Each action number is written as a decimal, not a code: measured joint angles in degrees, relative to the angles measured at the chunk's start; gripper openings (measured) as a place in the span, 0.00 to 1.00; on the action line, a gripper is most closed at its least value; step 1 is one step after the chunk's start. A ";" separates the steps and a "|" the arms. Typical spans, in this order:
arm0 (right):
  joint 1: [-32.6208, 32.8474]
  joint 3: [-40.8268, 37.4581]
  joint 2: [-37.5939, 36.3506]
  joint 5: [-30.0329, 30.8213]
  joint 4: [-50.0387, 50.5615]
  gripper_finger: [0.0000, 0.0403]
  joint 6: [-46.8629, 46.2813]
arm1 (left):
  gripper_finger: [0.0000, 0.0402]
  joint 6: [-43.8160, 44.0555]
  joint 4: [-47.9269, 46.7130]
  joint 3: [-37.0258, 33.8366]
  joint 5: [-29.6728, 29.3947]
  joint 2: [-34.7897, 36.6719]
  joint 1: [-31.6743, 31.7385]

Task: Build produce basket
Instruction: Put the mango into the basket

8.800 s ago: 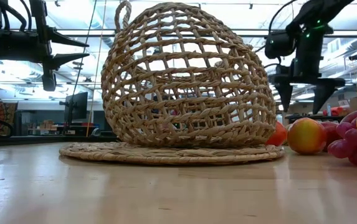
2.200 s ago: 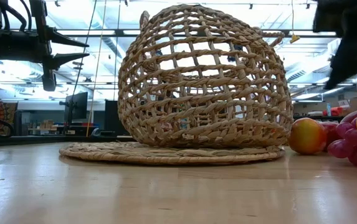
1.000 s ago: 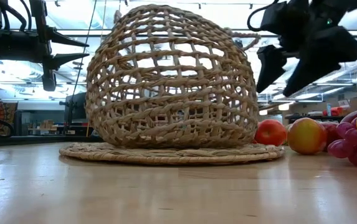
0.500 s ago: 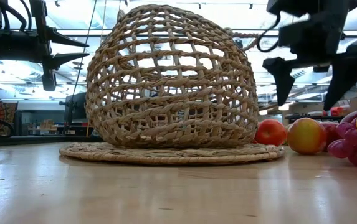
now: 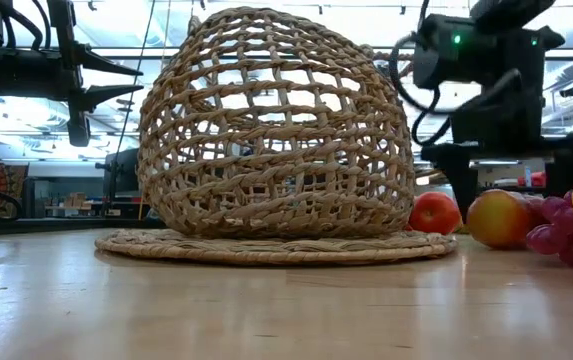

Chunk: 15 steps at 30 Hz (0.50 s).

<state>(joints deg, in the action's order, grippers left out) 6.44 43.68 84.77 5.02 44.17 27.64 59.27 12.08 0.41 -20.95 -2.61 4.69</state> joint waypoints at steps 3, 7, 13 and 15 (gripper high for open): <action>0.00 0.00 1.36 1.32 0.01 0.84 0.02 | 0.22 0.00 0.00 0.01 0.00 0.00 -0.01; 0.22 0.67 1.36 1.35 0.12 0.74 0.02 | 0.22 0.02 0.00 -0.01 0.00 0.00 0.00; 0.26 3.88 -0.30 -0.18 0.41 0.65 -0.66 | 0.21 0.02 0.00 -0.01 0.00 0.00 -0.02; 0.35 5.79 -0.92 -1.68 0.71 0.66 -2.28 | 0.21 0.01 0.01 0.01 -0.01 0.00 -0.02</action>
<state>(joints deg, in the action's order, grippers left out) 6.79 49.47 83.86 3.34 44.88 25.35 59.28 12.09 0.42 -20.96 -2.61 4.67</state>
